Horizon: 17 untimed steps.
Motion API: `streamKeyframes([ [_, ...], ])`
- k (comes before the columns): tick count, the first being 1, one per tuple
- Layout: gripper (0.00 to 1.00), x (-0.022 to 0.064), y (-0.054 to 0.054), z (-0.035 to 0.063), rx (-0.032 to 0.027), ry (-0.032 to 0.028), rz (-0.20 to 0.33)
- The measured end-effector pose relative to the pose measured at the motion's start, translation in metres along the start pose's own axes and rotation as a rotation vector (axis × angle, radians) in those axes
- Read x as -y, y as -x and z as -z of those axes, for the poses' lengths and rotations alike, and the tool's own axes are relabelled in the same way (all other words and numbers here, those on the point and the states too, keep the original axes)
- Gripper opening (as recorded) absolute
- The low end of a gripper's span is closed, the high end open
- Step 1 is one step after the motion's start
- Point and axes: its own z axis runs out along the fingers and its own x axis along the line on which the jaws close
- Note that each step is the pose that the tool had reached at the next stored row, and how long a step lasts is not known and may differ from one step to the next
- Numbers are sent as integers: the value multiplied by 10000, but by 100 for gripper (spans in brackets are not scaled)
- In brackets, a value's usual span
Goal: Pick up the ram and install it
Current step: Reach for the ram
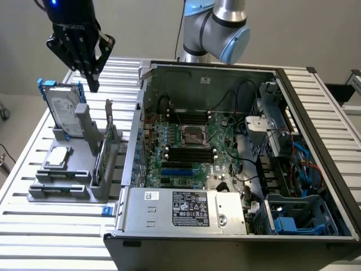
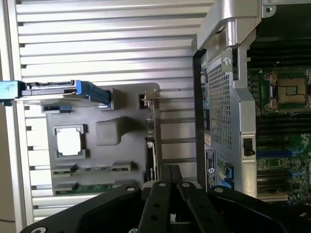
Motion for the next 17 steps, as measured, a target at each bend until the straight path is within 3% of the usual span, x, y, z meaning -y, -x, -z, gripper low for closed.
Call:
streamKeyframes([
  [17,11,141,-766,-73,2,-22,1],
])
